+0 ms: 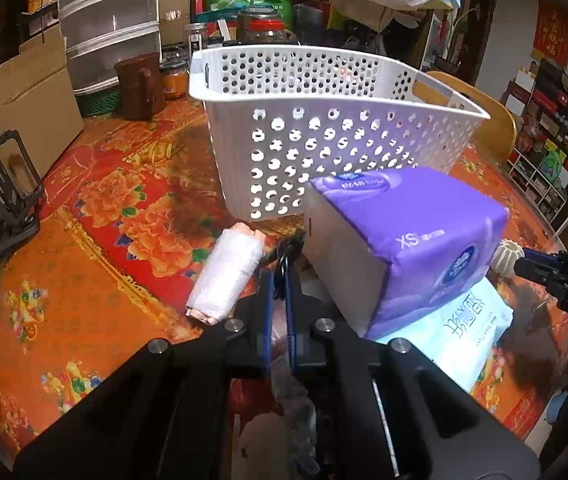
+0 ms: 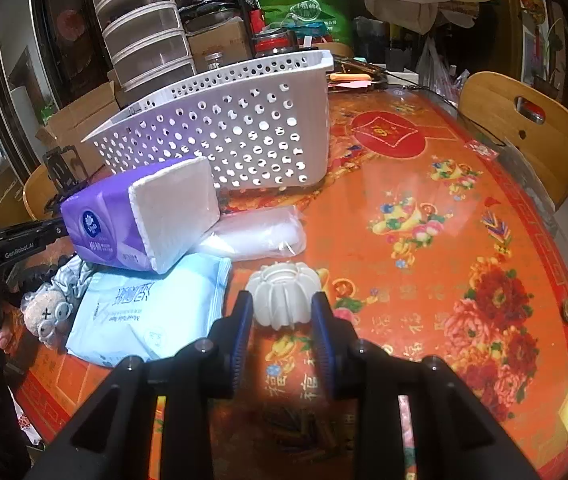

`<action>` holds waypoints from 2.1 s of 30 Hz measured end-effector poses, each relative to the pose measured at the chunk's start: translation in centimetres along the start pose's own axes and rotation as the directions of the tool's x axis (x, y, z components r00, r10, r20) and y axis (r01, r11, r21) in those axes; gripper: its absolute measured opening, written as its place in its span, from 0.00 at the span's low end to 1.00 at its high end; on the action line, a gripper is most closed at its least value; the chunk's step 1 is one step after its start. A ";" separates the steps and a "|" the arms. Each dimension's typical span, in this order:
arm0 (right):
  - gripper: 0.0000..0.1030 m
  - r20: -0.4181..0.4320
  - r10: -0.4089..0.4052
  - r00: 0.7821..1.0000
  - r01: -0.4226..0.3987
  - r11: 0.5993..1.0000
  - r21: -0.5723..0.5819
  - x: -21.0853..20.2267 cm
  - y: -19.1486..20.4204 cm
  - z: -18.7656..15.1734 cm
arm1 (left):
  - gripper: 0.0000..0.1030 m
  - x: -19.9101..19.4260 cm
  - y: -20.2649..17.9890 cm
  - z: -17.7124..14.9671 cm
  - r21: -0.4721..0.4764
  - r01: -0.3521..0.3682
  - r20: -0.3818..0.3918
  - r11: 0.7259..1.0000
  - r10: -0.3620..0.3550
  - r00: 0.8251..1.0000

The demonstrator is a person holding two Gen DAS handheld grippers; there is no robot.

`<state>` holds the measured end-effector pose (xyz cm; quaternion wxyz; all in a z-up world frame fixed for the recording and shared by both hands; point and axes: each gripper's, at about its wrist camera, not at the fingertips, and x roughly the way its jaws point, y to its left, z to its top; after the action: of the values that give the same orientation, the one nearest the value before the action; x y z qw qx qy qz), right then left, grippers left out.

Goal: Organize soft objects
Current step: 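Grasp the white ridged lid with the right tool and lift it, then carry the lid over the white basket with the right tool while the left tool lifts the bottle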

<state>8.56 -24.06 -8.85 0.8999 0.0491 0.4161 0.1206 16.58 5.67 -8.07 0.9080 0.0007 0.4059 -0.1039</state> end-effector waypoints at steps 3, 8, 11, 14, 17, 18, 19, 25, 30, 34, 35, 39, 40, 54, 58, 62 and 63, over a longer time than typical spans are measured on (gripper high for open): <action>0.28 0.010 0.010 1.000 -0.010 1.000 0.002 -0.4 0.1 0.2 | 0.05 -0.7 0.1 0.1 -0.004 0.001 0.017 1.000 -0.001 1.000; 0.28 0.021 0.022 1.000 -0.022 1.000 -0.006 -0.9 0.4 0.5 | 0.05 -2.0 0.1 0.4 -0.010 0.001 0.045 1.000 0.000 0.999; 0.28 0.027 0.024 0.999 -0.024 1.000 -0.011 -1.1 0.5 0.7 | 0.05 -2.8 0.2 0.6 -0.013 0.003 0.060 1.000 -0.002 0.998; 0.28 0.031 0.027 0.999 -0.027 1.000 -0.016 -1.3 0.8 0.8 | 0.04 -3.5 0.2 0.9 -0.012 0.008 0.069 1.000 -0.008 0.998; 0.28 0.033 0.033 0.999 -0.032 0.999 -0.019 -1.4 0.9 1.0 | 0.04 -4.2 0.3 1.2 -0.016 0.006 0.081 1.000 -0.005 0.997; 0.28 0.033 0.036 0.999 -0.035 0.999 -0.020 -1.5 1.0 1.1 | 0.04 -4.4 0.3 1.3 -0.016 0.010 0.084 1.000 -0.009 0.996; 0.28 0.033 0.038 0.999 -0.037 0.999 -0.021 -1.6 1.0 1.3 | 0.04 -4.8 0.4 1.4 -0.018 0.013 0.090 1.000 -0.011 0.996; 0.28 0.049 0.033 0.998 -0.030 0.998 -0.049 -2.5 1.2 3.1 | 0.04 -6.8 0.1 2.7 -0.020 0.007 0.120 1.000 -0.005 0.993; 0.28 0.074 0.033 0.997 -0.026 0.996 -0.090 -3.8 2.0 5.7 | 0.04 -9.2 -0.1 4.7 -0.017 0.005 0.156 1.000 -0.002 0.988; 0.28 0.084 0.052 0.995 -0.043 0.993 -0.108 -4.3 2.4 8.2 | 0.04 -11.0 -0.5 6.6 -0.007 0.005 0.181 1.000 -0.003 0.983; 0.28 0.088 0.055 0.995 -0.045 0.993 -0.111 -4.4 2.5 8.8 | 0.04 -11.4 -0.6 7.0 -0.005 0.006 0.187 1.000 -0.005 0.982; 0.28 0.095 0.065 0.993 -0.053 0.990 -0.128 -4.5 3.0 11.8 | 0.04 -12.6 -1.3 9.0 0.004 0.014 0.206 1.000 -0.015 0.978; 0.28 0.097 0.066 0.993 -0.053 0.990 -0.132 -4.4 3.2 12.6 | 0.04 -12.9 -1.4 9.7 0.007 0.008 0.215 1.000 -0.009 0.976; 0.28 0.069 0.069 0.995 -0.059 0.988 -0.143 -1.4 4.1 19.7 | 0.04 -8.5 -1.7 15.0 -0.029 0.037 0.156 0.999 -0.032 0.987; 0.28 0.063 0.082 0.995 -0.072 0.986 -0.149 -1.2 4.1 18.6 | 0.07 -5.9 -0.2 10.9 -0.044 0.052 0.082 0.998 -0.049 0.995; 0.28 0.055 0.089 0.995 -0.079 0.985 -0.156 -1.3 4.3 17.4 | 0.17 -1.5 1.6 7.9 -0.071 0.072 -0.030 0.995 -0.074 0.997; 0.28 0.054 0.094 0.994 -0.084 0.984 -0.158 -1.4 4.4 17.0 | 0.23 -0.4 2.2 7.4 -0.089 0.092 -0.058 0.992 -0.097 0.994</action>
<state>19.89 -19.91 4.06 0.9071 0.0009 0.3751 0.1912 22.20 7.24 -3.02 0.8882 -0.0542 0.4376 -0.1291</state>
